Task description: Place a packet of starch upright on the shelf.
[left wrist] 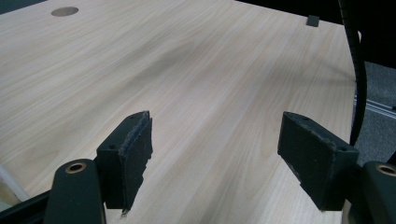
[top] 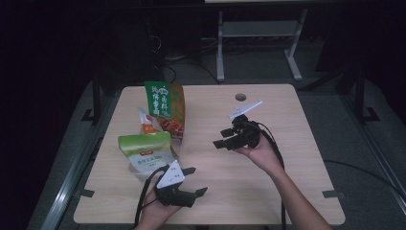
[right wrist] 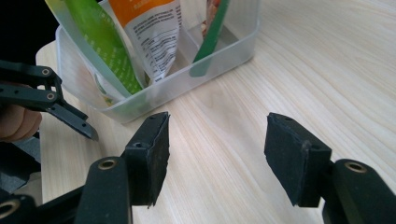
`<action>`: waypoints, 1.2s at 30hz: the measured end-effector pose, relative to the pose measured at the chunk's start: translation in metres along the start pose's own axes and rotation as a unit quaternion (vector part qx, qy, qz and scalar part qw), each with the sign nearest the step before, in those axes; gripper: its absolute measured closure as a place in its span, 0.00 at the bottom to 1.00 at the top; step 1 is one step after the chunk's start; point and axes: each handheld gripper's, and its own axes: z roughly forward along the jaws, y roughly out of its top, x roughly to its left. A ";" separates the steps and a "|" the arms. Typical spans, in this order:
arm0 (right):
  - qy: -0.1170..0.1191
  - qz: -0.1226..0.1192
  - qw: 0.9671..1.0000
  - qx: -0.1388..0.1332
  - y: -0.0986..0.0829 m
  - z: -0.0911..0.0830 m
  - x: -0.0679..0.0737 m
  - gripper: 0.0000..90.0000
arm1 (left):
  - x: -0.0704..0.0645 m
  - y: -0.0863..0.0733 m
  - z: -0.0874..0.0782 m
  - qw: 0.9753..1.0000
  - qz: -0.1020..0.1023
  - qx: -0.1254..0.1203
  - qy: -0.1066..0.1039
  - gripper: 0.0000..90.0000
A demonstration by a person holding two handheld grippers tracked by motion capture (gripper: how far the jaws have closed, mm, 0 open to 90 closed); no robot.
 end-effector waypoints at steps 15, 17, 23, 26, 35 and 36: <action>-0.018 0.018 1.000 0.007 -0.021 -0.011 -0.012 0.40 | 0.003 0.000 0.000 1.000 -0.006 0.003 0.002 0.29; -0.022 0.021 0.999 0.009 -0.023 -0.014 -0.014 0.39 | 0.003 0.000 0.000 1.000 -0.008 0.003 0.002 0.29; -0.029 0.027 0.999 0.005 -0.031 -0.022 -0.018 0.39 | 0.004 0.000 -0.001 1.000 -0.010 -0.001 0.002 0.29; -0.031 0.031 0.999 0.000 -0.037 -0.025 -0.019 0.38 | 0.004 0.000 -0.001 1.000 -0.011 -0.002 0.004 0.29; -0.036 0.041 0.999 -0.002 -0.057 -0.031 -0.023 0.37 | 0.004 0.000 0.000 1.000 -0.011 -0.001 0.005 0.29; -0.036 0.045 0.998 -0.001 -0.059 -0.032 -0.024 0.37 | 0.005 0.000 0.000 1.000 -0.010 0.000 0.005 0.29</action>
